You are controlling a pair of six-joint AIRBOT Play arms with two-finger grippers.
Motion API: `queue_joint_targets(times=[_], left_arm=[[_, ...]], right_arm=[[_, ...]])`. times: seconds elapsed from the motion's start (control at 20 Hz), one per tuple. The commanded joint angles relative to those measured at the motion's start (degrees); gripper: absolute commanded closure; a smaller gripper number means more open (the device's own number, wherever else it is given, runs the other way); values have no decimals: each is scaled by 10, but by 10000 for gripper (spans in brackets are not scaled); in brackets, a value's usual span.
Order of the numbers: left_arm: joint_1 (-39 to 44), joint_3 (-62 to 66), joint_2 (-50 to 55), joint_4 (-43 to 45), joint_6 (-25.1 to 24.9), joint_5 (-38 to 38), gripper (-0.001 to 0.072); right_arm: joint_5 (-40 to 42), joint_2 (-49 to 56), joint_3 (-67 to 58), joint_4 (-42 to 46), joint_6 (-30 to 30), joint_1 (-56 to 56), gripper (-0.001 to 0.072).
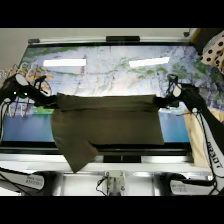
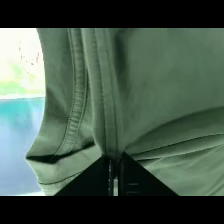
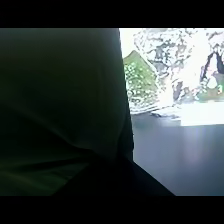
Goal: Fold the shirts.
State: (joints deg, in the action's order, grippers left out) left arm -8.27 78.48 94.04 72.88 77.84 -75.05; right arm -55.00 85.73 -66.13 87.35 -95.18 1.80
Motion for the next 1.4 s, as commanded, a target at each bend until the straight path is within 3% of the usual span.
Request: queue_joint_targets(times=[0.0,0.25,0.45,1.0,1.05,1.1,1.15,1.2,1.35], left_arm=[[-4,-5,16,4,9,-5,674],[-4,-4,21,10,13,-7,674],[-21,19,17,7,7,-53,674],[-14,-30,19,7,15,-57,673],[-14,-31,19,6,15,-56,661],[-14,-28,18,7,15,-60,482],[-15,-19,16,7,15,-75,253],[-19,-2,14,7,15,-95,118],[-45,66,-9,6,13,-165,123]], right_arm=[[-16,21,-5,7,-1,0,641],[-18,33,-5,9,-1,-2,641],[-20,12,-26,-3,4,-2,641],[-60,49,-40,-27,23,-2,640],[-52,49,-42,-26,29,-2,577],[-63,49,-54,-26,33,-2,365],[-85,49,-74,-26,45,-2,216],[-122,49,-103,-24,66,-2,201],[-277,48,-186,14,121,-7,201]])
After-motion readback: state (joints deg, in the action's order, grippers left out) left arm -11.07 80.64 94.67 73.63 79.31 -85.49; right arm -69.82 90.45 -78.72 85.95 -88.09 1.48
